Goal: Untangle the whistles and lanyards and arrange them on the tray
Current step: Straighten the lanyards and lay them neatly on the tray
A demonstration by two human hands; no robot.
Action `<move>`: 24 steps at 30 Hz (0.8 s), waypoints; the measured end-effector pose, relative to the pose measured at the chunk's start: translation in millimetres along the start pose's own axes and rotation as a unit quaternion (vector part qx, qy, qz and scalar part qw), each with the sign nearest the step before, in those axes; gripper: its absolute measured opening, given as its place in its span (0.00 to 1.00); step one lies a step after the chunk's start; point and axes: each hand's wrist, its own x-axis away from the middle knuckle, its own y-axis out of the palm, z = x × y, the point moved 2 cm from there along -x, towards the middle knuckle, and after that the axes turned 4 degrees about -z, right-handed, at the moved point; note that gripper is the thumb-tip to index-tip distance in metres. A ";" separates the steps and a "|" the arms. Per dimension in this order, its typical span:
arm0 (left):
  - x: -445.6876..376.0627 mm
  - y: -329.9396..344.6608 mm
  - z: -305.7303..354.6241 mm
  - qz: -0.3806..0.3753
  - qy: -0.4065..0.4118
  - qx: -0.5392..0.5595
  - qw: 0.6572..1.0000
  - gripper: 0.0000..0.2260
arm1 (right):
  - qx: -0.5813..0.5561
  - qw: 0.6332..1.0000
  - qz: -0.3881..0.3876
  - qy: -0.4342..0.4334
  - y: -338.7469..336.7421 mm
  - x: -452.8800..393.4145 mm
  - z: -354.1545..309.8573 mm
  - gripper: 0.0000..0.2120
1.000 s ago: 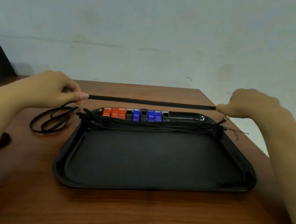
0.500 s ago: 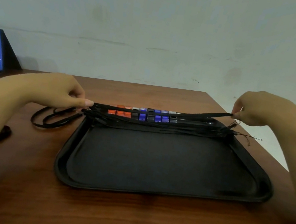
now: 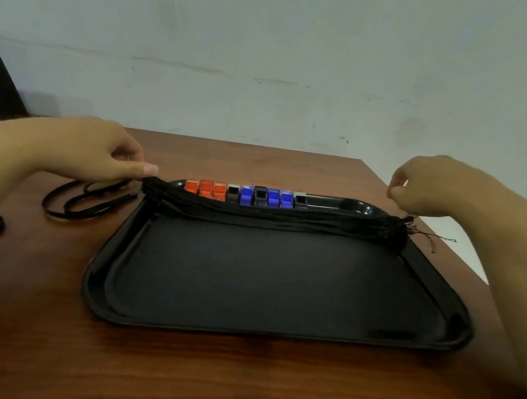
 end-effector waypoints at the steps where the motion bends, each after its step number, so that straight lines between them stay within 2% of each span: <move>1: 0.3 -0.7 -0.4 0.005 -0.002 -0.003 1.000 0.36 | -0.008 1.000 0.010 -0.010 0.3 1.0 -3.1 0.13; 3: 0.5 0.5 -4.4 0.013 -0.007 0.001 1.000 0.33 | -0.024 0.998 0.029 -0.041 1.3 4.2 -11.7 0.13; 6: -2.6 2.8 -11.2 0.008 -0.034 0.000 0.999 0.17 | -0.048 0.991 0.044 -0.113 4.0 10.3 -27.5 0.14; 8: -5.0 3.1 -17.0 -0.027 -0.058 -0.002 0.998 0.11 | -0.058 0.982 0.046 -0.171 5.2 13.6 -39.5 0.14; 12: -2.6 6.3 -21.4 -0.143 -0.134 -0.020 0.980 0.12 | -0.073 0.968 0.048 -0.237 5.9 16.8 -52.2 0.12; 14: -0.2 8.5 -18.4 -0.170 -0.143 -0.021 0.975 0.16 | -0.089 0.965 0.047 -0.244 7.8 18.2 -52.9 0.13; 17: 4.4 11.5 -10.4 -0.204 -0.124 -0.029 0.971 0.13 | -0.105 0.961 0.048 -0.250 11.5 17.6 -54.3 0.13; 21: 5.4 10.9 -9.1 -0.189 -0.099 -0.050 0.976 0.04 | -0.099 0.959 0.046 -0.260 12.1 17.5 -56.7 0.13; 24: 1.0 4.9 -13.2 -0.108 -0.109 -0.084 0.985 0.07 | -0.104 0.957 0.053 -0.265 9.6 16.0 -55.8 0.12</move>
